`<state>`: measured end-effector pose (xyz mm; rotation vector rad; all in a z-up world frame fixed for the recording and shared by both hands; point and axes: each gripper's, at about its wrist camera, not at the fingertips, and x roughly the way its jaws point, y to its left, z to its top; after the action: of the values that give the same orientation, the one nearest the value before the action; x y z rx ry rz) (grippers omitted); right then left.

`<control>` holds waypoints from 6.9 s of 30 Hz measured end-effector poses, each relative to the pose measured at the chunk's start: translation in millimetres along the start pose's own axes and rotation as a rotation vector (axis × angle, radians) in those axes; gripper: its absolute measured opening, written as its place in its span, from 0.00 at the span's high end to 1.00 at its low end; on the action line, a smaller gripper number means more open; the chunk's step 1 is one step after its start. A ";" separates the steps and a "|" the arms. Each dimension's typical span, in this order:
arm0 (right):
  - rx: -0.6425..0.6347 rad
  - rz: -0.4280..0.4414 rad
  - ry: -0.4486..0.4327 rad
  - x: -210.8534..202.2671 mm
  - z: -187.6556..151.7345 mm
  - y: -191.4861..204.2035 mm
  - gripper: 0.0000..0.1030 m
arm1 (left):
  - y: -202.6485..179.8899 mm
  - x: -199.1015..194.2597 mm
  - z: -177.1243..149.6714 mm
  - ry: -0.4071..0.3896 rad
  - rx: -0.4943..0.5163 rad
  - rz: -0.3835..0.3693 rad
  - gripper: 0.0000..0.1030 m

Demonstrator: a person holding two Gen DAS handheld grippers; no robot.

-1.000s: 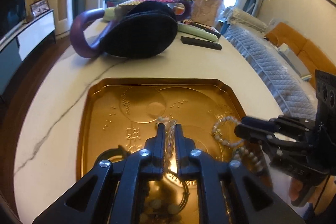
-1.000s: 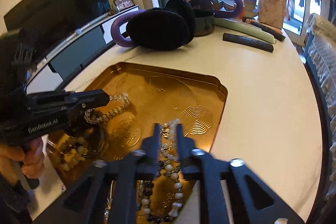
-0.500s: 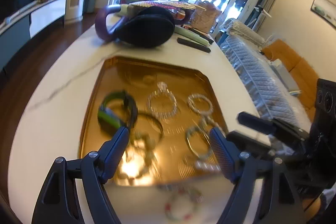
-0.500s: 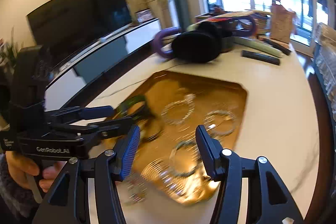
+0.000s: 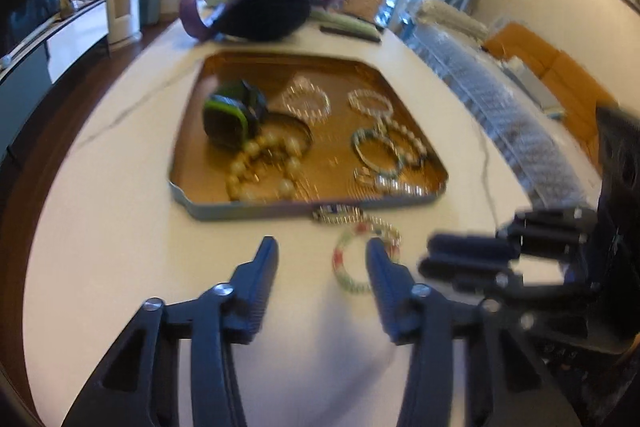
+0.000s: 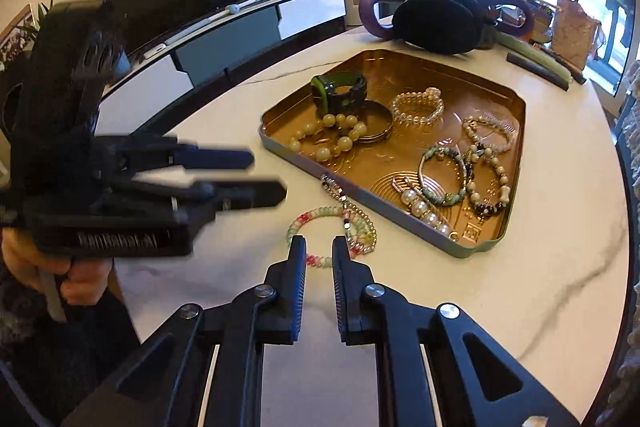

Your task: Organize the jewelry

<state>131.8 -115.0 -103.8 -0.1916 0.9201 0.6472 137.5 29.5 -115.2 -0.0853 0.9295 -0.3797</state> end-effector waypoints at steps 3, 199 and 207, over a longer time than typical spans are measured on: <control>0.008 0.004 0.008 10.2 2.3 -2.1 0.88 | -4.2 10.3 -2.6 0.018 0.030 0.000 0.63; 0.264 -0.227 -0.249 -56.9 40.3 -48.9 0.30 | -55.1 -86.7 58.4 -0.345 0.005 0.285 0.03; 0.214 -0.308 -0.281 -108.3 26.0 22.3 0.12 | -73.7 -138.5 12.5 -0.333 -0.106 0.262 0.00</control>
<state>89.3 -133.6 -0.1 -0.0466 0.6645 0.2785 52.3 8.9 15.5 -0.1180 0.6205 -0.0689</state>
